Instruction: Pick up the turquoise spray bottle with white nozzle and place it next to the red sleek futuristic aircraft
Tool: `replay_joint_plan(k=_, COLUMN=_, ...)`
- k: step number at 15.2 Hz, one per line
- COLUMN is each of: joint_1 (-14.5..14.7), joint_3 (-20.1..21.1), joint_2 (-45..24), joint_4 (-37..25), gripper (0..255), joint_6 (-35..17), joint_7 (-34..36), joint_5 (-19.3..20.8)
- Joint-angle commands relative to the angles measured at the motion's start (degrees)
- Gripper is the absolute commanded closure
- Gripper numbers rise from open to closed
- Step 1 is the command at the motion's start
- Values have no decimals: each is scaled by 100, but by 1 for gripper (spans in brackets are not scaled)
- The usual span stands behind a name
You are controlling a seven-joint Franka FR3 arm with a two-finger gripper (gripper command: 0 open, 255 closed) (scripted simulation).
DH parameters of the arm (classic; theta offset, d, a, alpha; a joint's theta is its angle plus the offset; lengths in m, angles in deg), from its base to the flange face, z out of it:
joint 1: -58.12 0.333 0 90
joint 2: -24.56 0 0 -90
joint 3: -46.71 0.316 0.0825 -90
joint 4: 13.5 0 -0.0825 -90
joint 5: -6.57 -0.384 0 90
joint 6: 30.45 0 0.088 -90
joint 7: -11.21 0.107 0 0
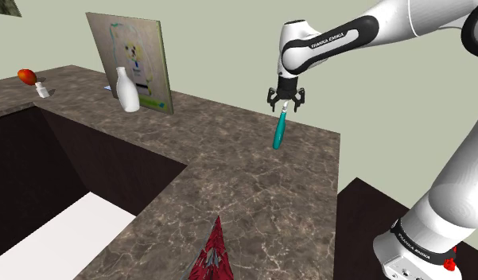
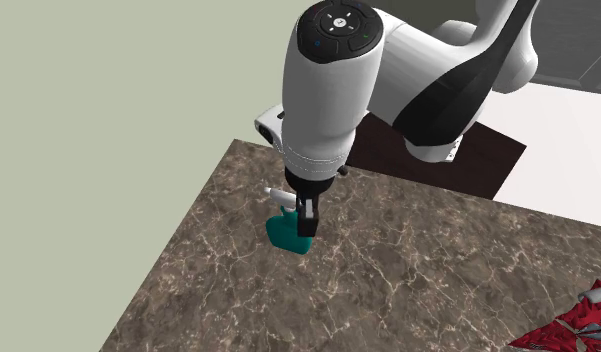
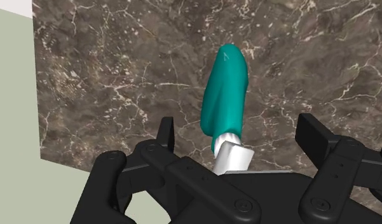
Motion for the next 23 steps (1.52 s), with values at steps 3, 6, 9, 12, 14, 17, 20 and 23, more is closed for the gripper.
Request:
replay_joint_plan(k=3, joint_1=-2, joint_3=-2, joint_2=-5, joint_4=25, gripper=0, joint_6=-33, joint_7=1, joint_5=3)
replay_joint_plan(k=6, joint_1=-2, joint_3=-2, joint_2=-5, joint_4=25, gripper=0, joint_6=-33, joint_7=1, joint_5=3)
replay_joint_plan(k=9, joint_1=-2, joint_3=-2, joint_2=-6, joint_4=24, gripper=255, joint_6=-33, joint_7=1, joint_5=3)
replay_joint_plan(k=12, joint_1=-2, joint_3=-2, joint_2=-6, joint_4=24, gripper=255, joint_6=-33, joint_7=1, joint_5=3)
replay_joint_plan(k=14, joint_1=-3, joint_3=-2, joint_2=-6, joint_4=24, gripper=255, joint_6=-33, joint_7=1, joint_5=3)
replay_joint_plan(k=17, joint_1=-2, joint_3=-1, joint_2=22, joint_4=-19, gripper=255, joint_6=37, joint_7=-11, joint_5=-6)
replay_joint_plan(k=20, joint_1=-2, joint_3=3, joint_2=96, joint_4=-161, gripper=255, joint_6=251, joint_7=-45, joint_5=-30)
replay_joint_plan(k=23, joint_1=-1, joint_3=6, joint_2=161, joint_4=-314, gripper=255, joint_6=466, joint_7=-77, joint_5=-52)
